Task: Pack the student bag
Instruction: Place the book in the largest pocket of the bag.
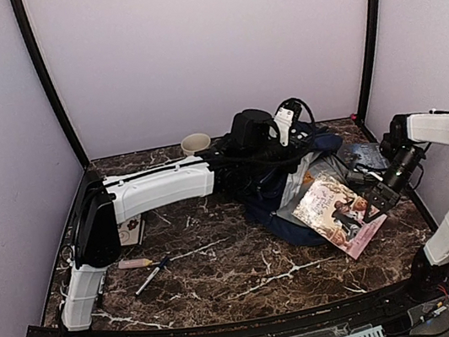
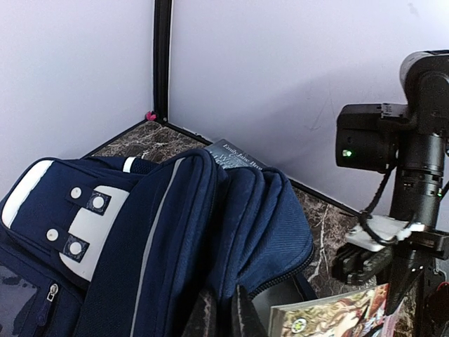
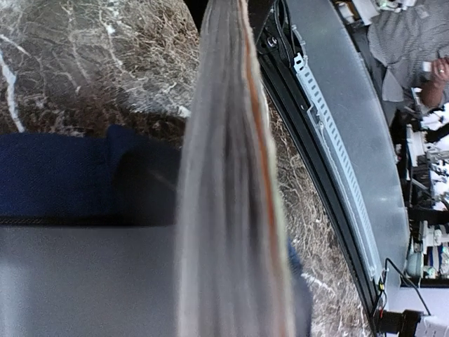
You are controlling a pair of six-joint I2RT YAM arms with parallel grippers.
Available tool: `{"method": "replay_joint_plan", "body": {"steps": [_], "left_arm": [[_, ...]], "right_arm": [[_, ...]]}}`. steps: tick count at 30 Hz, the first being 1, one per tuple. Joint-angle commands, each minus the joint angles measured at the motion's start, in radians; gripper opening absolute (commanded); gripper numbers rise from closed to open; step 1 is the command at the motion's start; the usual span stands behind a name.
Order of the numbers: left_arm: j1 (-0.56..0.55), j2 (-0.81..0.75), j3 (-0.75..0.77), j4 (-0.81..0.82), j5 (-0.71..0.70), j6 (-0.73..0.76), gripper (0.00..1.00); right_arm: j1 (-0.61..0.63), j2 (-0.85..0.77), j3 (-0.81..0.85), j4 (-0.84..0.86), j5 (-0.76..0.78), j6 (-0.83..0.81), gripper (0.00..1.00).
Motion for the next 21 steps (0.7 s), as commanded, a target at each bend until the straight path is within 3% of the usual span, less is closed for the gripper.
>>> {"method": "replay_joint_plan", "body": {"steps": [1, 7, 14, 21], "left_arm": [[0.013, -0.138, 0.000, 0.175, -0.003, -0.014, 0.00], [0.002, -0.157, -0.009, 0.177, -0.015, 0.001, 0.00], [-0.012, -0.169, -0.008, 0.180, -0.038, 0.025, 0.00], [-0.031, -0.178, -0.008, 0.187, -0.081, 0.043, 0.00]], "right_arm": [[0.006, 0.097, 0.112, 0.003, -0.032, 0.130, 0.00], [0.019, 0.185, 0.192, 0.010, -0.073, 0.211, 0.00], [0.018, 0.297, 0.236, 0.006, -0.108, 0.195, 0.00], [0.026, 0.405, 0.310, 0.004, -0.267, 0.209, 0.00]]}}
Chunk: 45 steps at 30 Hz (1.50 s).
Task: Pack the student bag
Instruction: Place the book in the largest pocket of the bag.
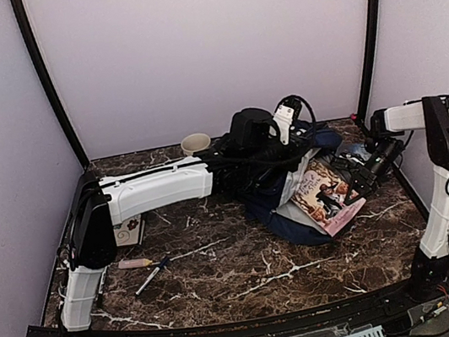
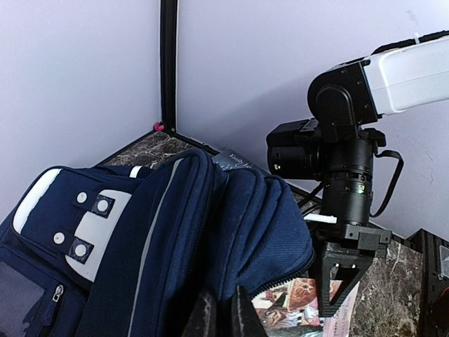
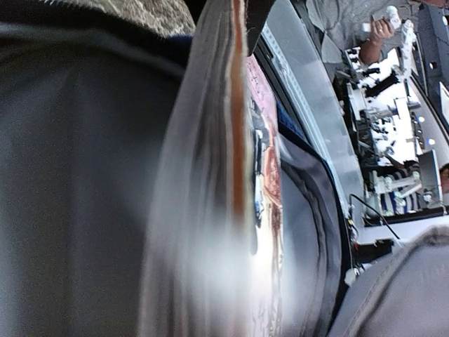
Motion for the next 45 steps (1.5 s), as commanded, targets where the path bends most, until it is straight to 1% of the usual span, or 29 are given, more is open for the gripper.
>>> {"method": "replay_joint_plan", "body": {"steps": [1, 7, 10, 13, 17, 20, 28, 30, 33, 35, 37, 41, 45], "left_arm": [[-0.012, -0.148, 0.019, 0.161, -0.038, 0.026, 0.00], [-0.025, -0.148, 0.021, 0.141, -0.052, 0.050, 0.00], [-0.028, -0.148, 0.015, 0.135, -0.024, 0.059, 0.00], [-0.035, -0.148, 0.014, 0.126, -0.015, 0.068, 0.00], [-0.044, -0.150, 0.020, 0.096, -0.024, 0.088, 0.00], [-0.051, -0.153, 0.018, 0.079, -0.035, 0.101, 0.00], [-0.065, -0.160, 0.012, 0.050, -0.086, 0.132, 0.00], [-0.067, -0.164, 0.007, 0.042, -0.099, 0.134, 0.00], [-0.068, -0.177, -0.015, 0.037, -0.114, 0.131, 0.00], [-0.069, -0.188, -0.031, 0.036, -0.122, 0.123, 0.00], [-0.070, -0.204, -0.050, 0.042, -0.123, 0.120, 0.00], [-0.070, -0.229, -0.091, 0.062, -0.131, 0.120, 0.00], [-0.070, -0.245, -0.121, 0.075, -0.145, 0.121, 0.00]], "right_arm": [[0.016, 0.055, 0.046, 0.010, -0.125, 0.002, 0.00], [0.026, 0.139, 0.092, 0.011, -0.216, 0.003, 0.00], [0.039, 0.168, 0.131, 0.019, -0.262, 0.026, 0.00], [0.056, 0.171, 0.145, 0.090, -0.275, 0.122, 0.00], [0.076, 0.157, 0.112, 0.276, -0.256, 0.313, 0.00], [0.093, 0.153, 0.103, 0.374, -0.213, 0.447, 0.00], [0.119, 0.190, 0.160, 0.426, -0.208, 0.528, 0.00], [0.120, 0.180, 0.157, 0.455, -0.181, 0.561, 0.15], [0.120, 0.143, 0.131, 0.479, -0.166, 0.579, 0.28], [0.120, 0.109, 0.117, 0.499, -0.125, 0.594, 0.37], [0.120, 0.070, 0.096, 0.534, -0.046, 0.627, 0.42], [0.120, 0.020, 0.072, 0.544, 0.074, 0.631, 0.48], [0.120, -0.042, 0.024, 0.537, 0.109, 0.597, 0.51]]}}
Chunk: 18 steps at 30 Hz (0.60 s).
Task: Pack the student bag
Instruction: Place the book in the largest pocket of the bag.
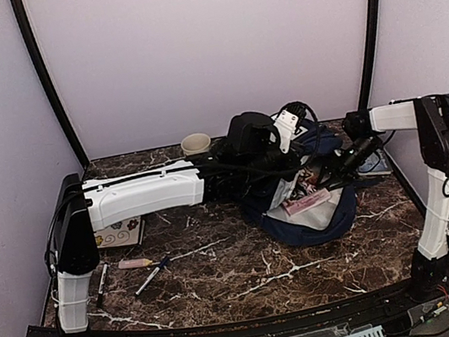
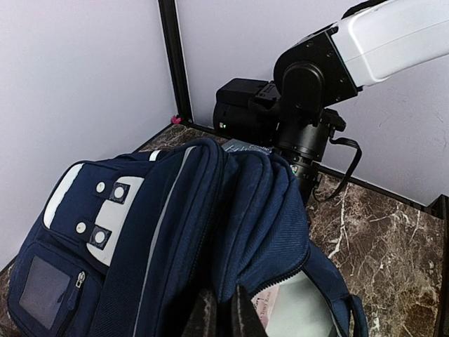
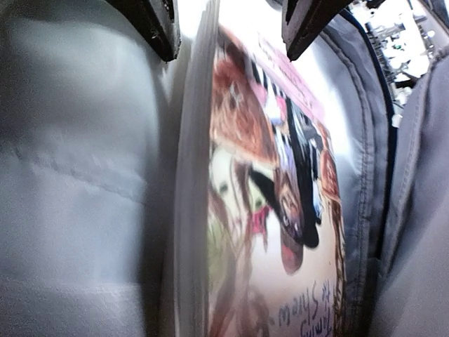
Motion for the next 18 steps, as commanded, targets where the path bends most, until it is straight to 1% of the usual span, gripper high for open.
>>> {"method": "replay_joint_plan", "body": {"steps": [1, 3, 7, 11, 14, 15, 18], "left_arm": [[-0.012, -0.141, -0.017, 0.130, -0.025, 0.001, 0.00], [-0.012, -0.146, -0.028, 0.134, -0.032, -0.001, 0.00], [-0.012, -0.165, -0.059, 0.141, -0.040, -0.011, 0.00], [-0.011, -0.196, -0.099, 0.160, -0.074, -0.010, 0.00], [-0.010, -0.208, -0.116, 0.170, -0.092, -0.001, 0.00], [-0.009, -0.210, -0.119, 0.169, -0.094, -0.001, 0.00], [-0.009, -0.219, -0.129, 0.174, -0.092, -0.007, 0.00]], "right_arm": [[-0.005, -0.096, -0.048, 0.014, 0.086, -0.035, 0.51], [-0.005, -0.145, -0.082, -0.019, 0.071, -0.073, 0.52], [-0.004, -0.269, -0.163, -0.068, 0.095, -0.148, 0.52], [-0.002, -0.346, -0.223, -0.126, 0.094, -0.288, 0.52], [0.005, -0.404, -0.278, -0.160, 0.106, -0.443, 0.47], [0.006, -0.416, -0.288, -0.150, 0.113, -0.454, 0.44], [0.008, -0.403, -0.271, -0.200, 0.118, -0.537, 0.38]]}}
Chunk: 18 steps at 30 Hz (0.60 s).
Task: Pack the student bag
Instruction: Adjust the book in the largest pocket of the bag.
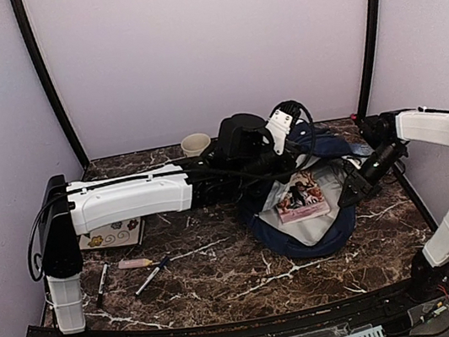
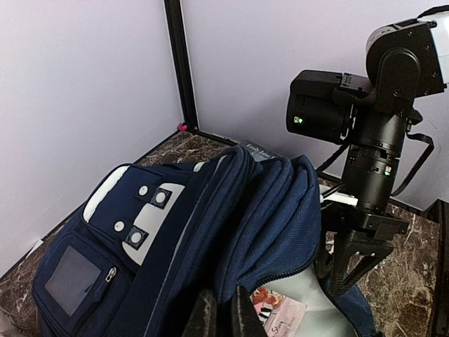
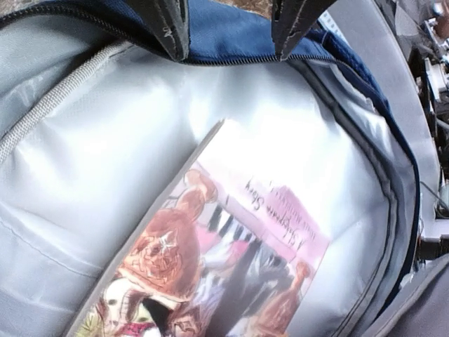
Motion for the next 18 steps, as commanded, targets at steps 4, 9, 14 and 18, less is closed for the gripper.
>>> {"method": "replay_joint_plan", "body": {"steps": [4, 9, 14, 18], "left_arm": [[0.005, -0.134, -0.035, 0.140, -0.047, -0.018, 0.00], [0.005, -0.146, -0.064, 0.163, -0.049, -0.026, 0.00], [0.007, -0.146, -0.067, 0.168, -0.048, -0.030, 0.00], [0.009, -0.139, -0.058, 0.173, -0.039, -0.032, 0.00]], "right_arm": [[0.008, 0.020, 0.009, -0.100, 0.029, -0.228, 0.19], [0.018, 0.084, -0.011, -0.101, 0.042, -0.250, 0.02], [0.080, 0.046, -0.029, -0.113, 0.101, -0.303, 0.03], [0.174, -0.026, -0.069, -0.065, 0.218, -0.301, 0.09]]}}
